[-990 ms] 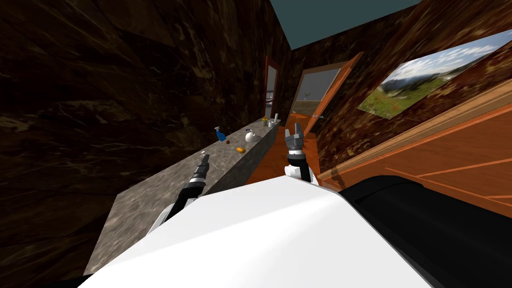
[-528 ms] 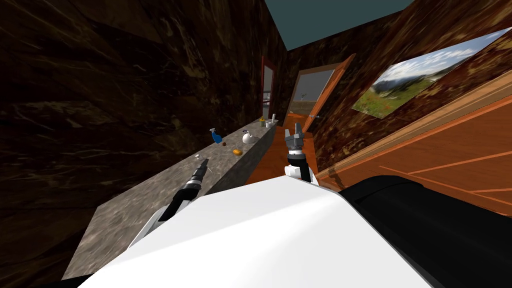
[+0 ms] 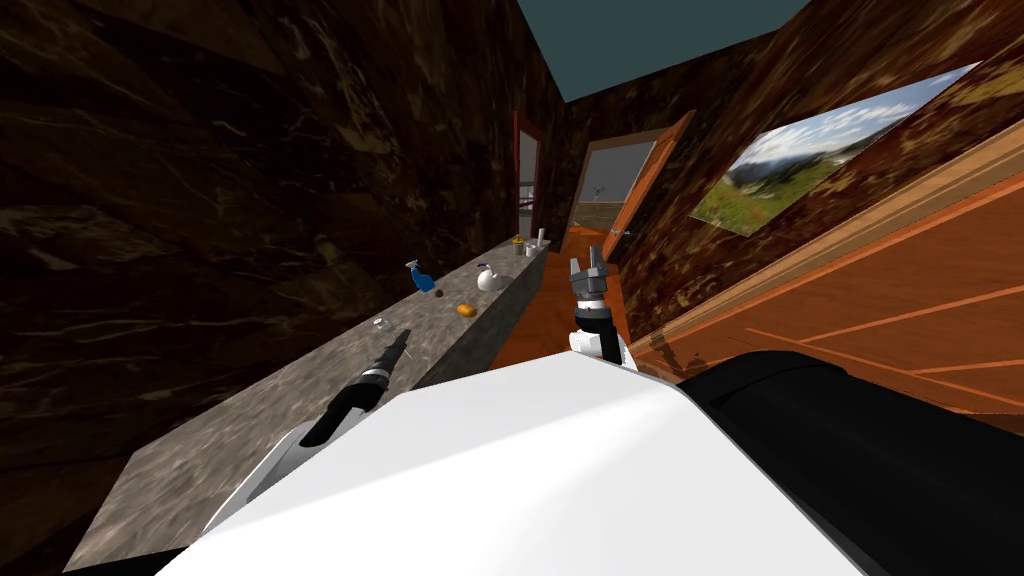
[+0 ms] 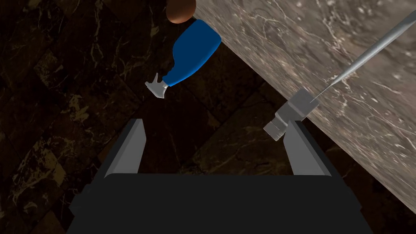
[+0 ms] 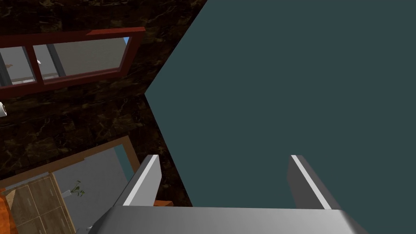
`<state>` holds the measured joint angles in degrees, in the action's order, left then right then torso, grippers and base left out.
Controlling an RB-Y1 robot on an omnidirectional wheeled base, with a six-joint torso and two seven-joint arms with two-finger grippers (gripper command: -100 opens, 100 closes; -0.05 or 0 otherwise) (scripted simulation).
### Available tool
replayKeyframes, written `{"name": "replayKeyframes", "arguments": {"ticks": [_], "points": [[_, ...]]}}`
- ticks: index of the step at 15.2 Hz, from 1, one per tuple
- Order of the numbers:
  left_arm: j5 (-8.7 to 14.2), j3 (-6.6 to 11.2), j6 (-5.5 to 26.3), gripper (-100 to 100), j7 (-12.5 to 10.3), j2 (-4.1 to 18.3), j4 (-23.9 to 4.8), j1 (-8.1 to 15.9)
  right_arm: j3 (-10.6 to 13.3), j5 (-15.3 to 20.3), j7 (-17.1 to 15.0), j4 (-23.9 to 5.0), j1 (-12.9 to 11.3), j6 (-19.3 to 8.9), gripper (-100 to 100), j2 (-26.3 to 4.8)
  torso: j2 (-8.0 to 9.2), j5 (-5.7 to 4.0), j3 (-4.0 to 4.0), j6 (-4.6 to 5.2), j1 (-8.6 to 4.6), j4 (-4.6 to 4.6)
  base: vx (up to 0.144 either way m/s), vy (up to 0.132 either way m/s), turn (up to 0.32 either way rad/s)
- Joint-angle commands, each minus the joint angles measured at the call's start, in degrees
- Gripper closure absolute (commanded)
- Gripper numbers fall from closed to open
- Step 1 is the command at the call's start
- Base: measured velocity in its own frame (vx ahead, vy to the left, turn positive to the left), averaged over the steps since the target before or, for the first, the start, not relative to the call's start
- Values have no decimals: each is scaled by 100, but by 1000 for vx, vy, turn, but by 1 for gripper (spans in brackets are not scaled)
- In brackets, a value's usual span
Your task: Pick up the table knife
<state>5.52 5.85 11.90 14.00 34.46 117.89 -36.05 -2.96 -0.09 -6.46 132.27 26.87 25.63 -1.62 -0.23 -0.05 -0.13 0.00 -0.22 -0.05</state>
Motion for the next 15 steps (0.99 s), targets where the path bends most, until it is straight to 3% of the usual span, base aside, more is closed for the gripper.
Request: {"name": "replayKeyframes", "arguments": {"ticks": [1, 4, 6, 15], "points": [[40, 47, 170, -100, 33, 137, -121, -15, 0, 0, 0, 0, 0, 0, 0, 0, 0, 0, 0, 0, 0, 0, 56, -44, -61], [105, 150, 533, -100, 117, 400, -274, -87, 0, 0, 0, 0, 0, 0, 0, 0, -1, 0, -1, 1, 0, 0, 61, -49, -75], [105, 150, 616, -100, 117, 400, -274, -87, 0, 0, 0, 0, 0, 0, 0, 0, -1, 1, -1, 0, 2, 0, 48, -35, -44], [260, 381, 1635, -100, 311, 968, -635, -259, 0, 0, 0, 0, 0, 0, 0, 0, 0, 0, 0, 0, 0, 0, 54, -44, -66]]}}
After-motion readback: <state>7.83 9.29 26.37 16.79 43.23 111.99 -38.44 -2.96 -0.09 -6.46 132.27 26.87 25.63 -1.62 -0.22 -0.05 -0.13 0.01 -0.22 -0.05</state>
